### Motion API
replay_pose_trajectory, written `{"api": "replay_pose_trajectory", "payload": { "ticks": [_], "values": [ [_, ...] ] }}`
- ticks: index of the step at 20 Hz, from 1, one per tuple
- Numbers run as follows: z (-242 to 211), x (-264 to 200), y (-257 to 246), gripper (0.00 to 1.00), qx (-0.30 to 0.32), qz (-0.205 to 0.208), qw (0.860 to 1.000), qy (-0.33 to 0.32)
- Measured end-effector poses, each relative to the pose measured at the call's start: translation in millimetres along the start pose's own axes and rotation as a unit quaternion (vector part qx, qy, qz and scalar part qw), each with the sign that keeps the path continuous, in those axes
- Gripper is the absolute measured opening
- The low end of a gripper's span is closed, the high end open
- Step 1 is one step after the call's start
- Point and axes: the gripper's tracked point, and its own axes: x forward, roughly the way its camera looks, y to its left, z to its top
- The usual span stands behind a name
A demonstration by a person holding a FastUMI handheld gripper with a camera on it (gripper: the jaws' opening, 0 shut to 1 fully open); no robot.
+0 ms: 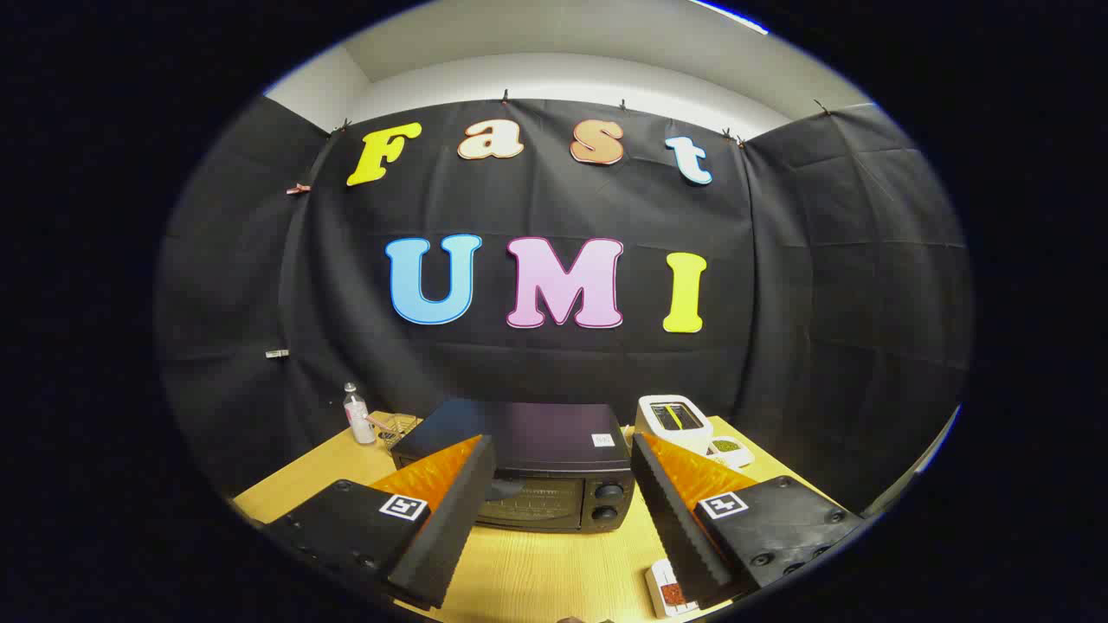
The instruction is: Open the toaster oven, put the food inside, and close the toaster oven door.
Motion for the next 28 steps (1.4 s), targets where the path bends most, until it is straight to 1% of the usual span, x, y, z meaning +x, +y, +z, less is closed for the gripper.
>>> {"api": "replay_pose_trajectory", "payload": {
  "ticks": [13, 20, 28],
  "values": [
    [-1, 7, 15, 0.97, -0.002, 0.015, 1.0, 0.004],
    [-13, 14, 28, 0.97, -0.007, 0.024, 1.0, 0.017],
    [-37, 36, 51, 0.98, -0.006, 0.031, 0.998, 0.045]
  ]
}}
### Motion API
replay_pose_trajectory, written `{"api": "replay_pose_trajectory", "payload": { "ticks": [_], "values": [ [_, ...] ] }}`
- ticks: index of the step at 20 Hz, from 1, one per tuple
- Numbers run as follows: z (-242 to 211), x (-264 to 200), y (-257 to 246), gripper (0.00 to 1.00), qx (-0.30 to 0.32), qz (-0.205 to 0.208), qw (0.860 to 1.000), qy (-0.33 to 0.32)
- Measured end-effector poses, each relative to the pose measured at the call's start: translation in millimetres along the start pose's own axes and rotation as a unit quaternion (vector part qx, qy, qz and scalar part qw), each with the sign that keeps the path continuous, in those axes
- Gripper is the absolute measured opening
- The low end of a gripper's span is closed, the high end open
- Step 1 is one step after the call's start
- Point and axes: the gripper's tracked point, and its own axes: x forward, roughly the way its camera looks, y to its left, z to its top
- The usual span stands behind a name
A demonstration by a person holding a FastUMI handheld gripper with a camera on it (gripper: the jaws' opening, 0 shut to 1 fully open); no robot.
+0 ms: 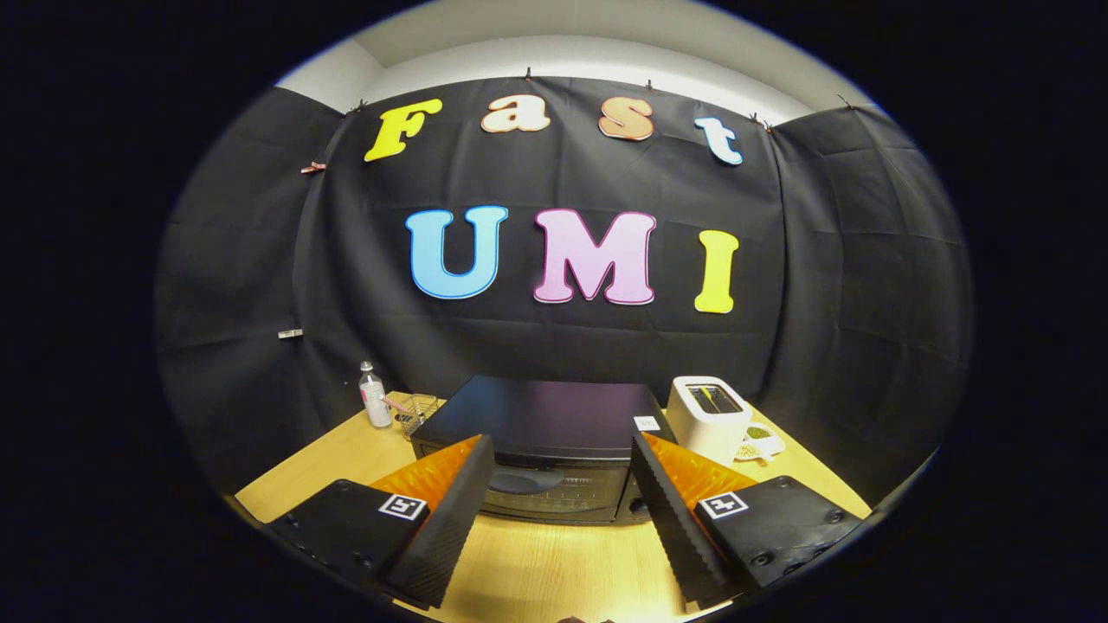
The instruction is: Open the toaster oven, put the food inside, and close the toaster oven door.
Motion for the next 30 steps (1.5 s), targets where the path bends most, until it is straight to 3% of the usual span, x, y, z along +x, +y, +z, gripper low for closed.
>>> {"api": "replay_pose_trajectory", "payload": {
  "ticks": [10, 18, 30],
  "values": [
    [-44, 79, 30, 0.98, 0.014, -0.006, 0.998, 0.067],
    [-87, 123, 42, 0.98, -0.02, -0.011, 0.992, 0.12],
    [-94, 107, 46, 0.99, 0.012, -0.017, 0.99, 0.136]
  ]
}}
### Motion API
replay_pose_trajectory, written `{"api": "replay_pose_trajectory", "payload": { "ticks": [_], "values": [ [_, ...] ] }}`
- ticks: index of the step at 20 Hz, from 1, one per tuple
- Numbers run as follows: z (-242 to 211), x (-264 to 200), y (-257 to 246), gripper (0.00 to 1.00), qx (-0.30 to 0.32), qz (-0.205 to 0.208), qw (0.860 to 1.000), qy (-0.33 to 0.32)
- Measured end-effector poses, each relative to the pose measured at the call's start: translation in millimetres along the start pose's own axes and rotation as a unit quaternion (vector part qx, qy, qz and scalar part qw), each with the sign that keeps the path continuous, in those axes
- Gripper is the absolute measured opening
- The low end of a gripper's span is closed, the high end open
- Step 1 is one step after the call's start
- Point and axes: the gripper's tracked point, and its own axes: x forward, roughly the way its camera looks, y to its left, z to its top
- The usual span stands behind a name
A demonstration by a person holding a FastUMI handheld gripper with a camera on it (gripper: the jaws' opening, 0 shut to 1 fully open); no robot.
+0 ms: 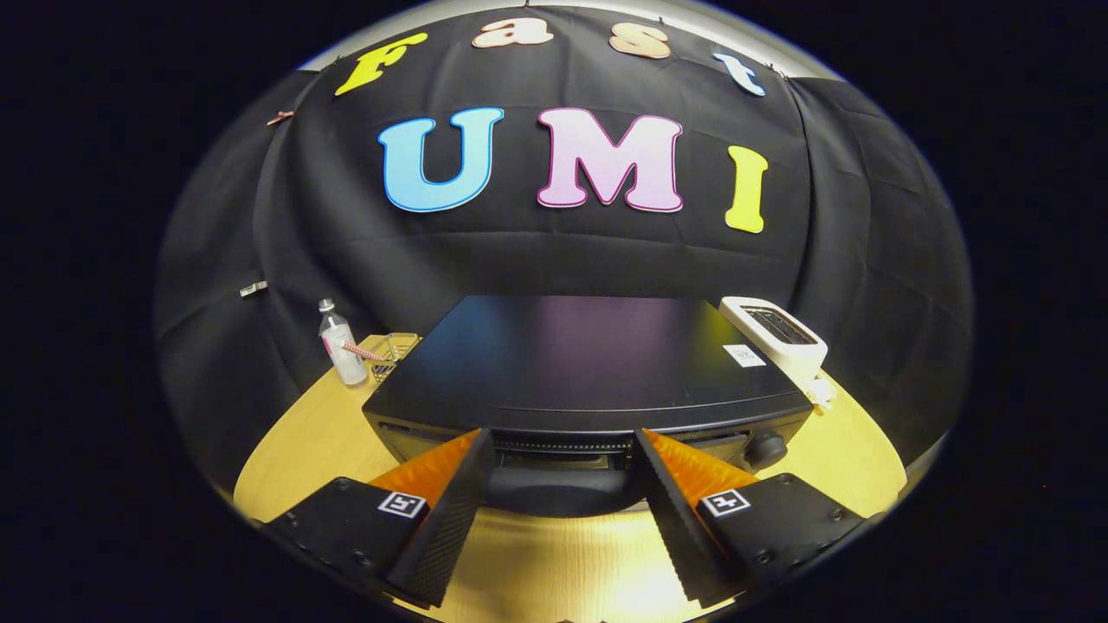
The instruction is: Open the toaster oven, put the food inside, and close the toaster oven door.
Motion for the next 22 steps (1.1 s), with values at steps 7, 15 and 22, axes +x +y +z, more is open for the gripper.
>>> {"api": "replay_pose_trajectory", "payload": {
  "ticks": [7, 15, 22],
  "values": [
    [-12, -17, 2, 0.99, -0.008, -0.001, 1.0, 0.004],
    [-30, -37, 2, 0.98, -0.017, 0.009, 1.0, 0.01],
    [-58, -60, 3, 0.97, -0.026, 0.026, 0.999, 0.029]
  ]
}}
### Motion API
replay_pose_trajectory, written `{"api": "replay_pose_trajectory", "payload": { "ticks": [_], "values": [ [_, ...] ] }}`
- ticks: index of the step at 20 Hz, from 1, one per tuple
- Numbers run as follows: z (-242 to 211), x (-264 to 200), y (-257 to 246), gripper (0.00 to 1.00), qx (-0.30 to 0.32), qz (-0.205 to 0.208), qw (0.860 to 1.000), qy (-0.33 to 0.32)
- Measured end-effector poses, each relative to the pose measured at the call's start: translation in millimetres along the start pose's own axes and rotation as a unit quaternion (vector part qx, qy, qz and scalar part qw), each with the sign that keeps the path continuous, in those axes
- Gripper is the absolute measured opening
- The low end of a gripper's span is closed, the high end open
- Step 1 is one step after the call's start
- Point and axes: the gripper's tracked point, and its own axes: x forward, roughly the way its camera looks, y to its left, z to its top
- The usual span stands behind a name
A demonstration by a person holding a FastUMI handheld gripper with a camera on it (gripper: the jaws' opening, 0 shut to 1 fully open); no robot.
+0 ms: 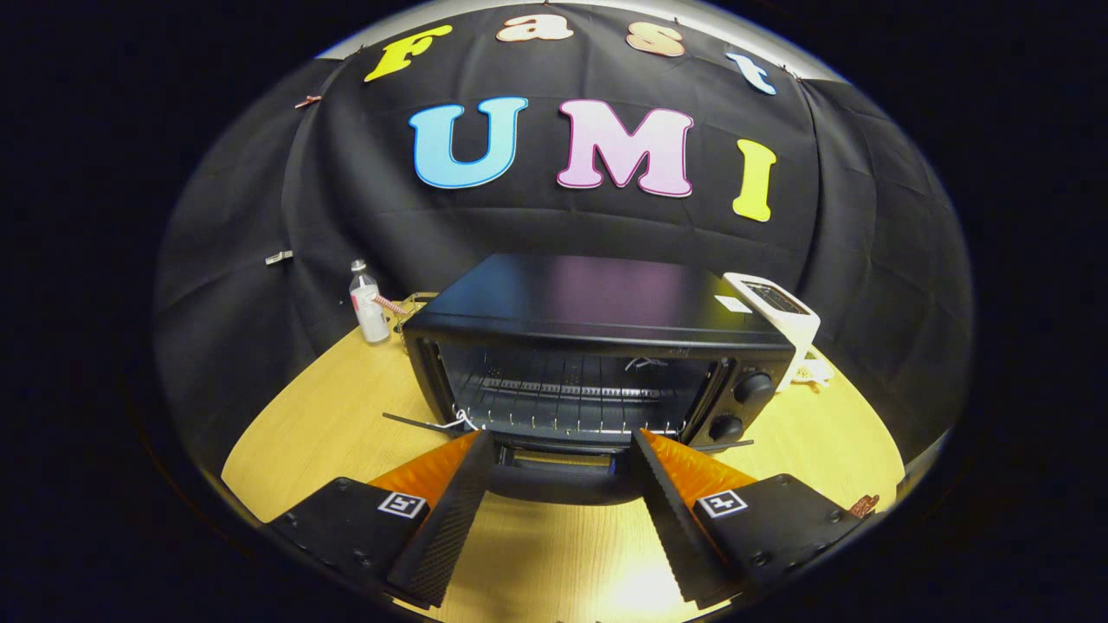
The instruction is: Open the toaster oven, put the food inside, and close the toaster oven door.
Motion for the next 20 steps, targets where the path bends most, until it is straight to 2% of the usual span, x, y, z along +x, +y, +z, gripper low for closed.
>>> {"api": "replay_pose_trajectory", "payload": {
  "ticks": [2, 3, 7, 11, 15, 20],
  "values": [
    [-25, -8, 4, 0.97, -0.012, 0.01, 0.999, 0.031],
    [-25, -10, 3, 0.98, -0.018, 0.016, 1.0, 0.021],
    [-72, -17, 5, 0.97, 0.0, 0.032, 0.997, 0.067],
    [-112, -16, 1, 0.98, 0.035, 0.024, 0.99, 0.133],
    [-115, -20, -2, 0.97, 0.031, 0.027, 0.99, 0.133],
    [-74, -42, -13, 0.99, 0.013, 0.046, 0.995, 0.086]
  ]
}}
